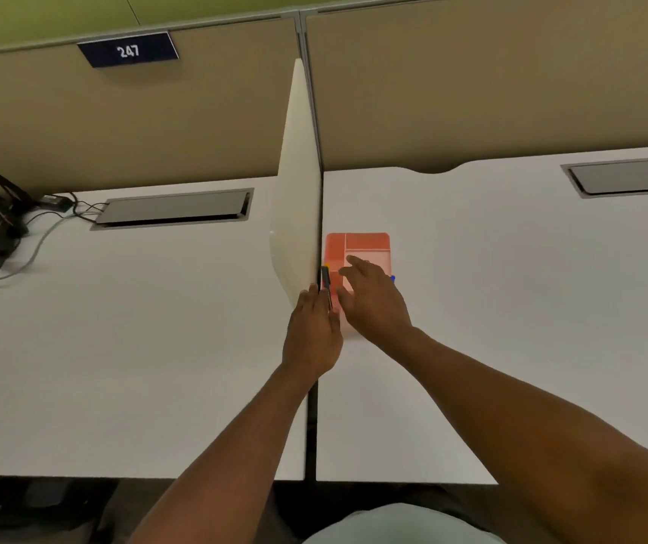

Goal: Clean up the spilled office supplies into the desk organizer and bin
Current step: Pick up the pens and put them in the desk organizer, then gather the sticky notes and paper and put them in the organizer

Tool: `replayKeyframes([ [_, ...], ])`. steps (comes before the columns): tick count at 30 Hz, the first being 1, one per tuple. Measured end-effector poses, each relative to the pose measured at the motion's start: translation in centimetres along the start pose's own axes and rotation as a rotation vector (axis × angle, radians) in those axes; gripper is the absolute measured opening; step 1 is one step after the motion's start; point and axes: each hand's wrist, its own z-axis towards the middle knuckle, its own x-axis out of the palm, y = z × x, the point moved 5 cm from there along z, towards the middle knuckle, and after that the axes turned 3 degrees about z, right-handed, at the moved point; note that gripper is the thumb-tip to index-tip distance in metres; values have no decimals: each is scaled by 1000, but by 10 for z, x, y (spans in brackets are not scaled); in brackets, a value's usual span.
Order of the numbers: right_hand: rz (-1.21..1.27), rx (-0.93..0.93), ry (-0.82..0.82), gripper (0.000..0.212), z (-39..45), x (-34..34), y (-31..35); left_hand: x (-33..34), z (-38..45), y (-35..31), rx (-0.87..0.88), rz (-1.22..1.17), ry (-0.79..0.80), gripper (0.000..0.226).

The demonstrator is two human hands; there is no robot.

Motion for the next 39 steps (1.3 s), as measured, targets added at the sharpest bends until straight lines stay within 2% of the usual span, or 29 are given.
replayKeyframes([
  [3, -220, -31, -113, 39, -41, -9, -6, -1, -21, 1, 80, 168, 6, 49],
  [8, -339, 105, -67, 59, -111, -9, -16, 1, -66, 1, 152, 238, 38, 52],
  [14, -359, 300, -88, 58, -206, -19, -14, 22, -123, 2, 253, 245, 116, 62],
  [25, -317, 553, -151, 58, -359, -67, -48, 66, -219, -42, 407, 141, 232, 61],
  [34, -213, 651, -172, 48, -464, -74, -105, 118, -290, -60, 399, -40, 310, 52],
  [39, -119, 725, -102, 45, -533, -54, -170, 185, -330, -55, 246, -69, 314, 44],
])
